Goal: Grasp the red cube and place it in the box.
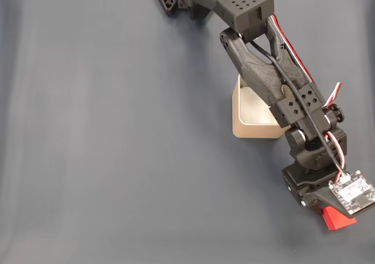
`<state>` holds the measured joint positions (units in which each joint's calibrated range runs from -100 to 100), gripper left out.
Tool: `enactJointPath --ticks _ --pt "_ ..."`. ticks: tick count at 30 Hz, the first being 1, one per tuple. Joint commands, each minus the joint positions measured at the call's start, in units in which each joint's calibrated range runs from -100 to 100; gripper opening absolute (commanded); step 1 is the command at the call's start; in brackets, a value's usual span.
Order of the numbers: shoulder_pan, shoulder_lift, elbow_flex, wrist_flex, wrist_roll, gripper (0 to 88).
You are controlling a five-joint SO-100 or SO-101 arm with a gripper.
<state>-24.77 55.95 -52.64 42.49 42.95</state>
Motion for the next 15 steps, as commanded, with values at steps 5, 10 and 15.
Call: enactJointPath --ticks 5,10,15 --pt "0.09 -2.94 -0.50 -1.41 -2.49 37.6" --pt "0.16 -2.94 -0.50 -2.15 -3.71 44.0" --pt "0.24 -2.51 -0.50 -2.40 -3.27 45.0"
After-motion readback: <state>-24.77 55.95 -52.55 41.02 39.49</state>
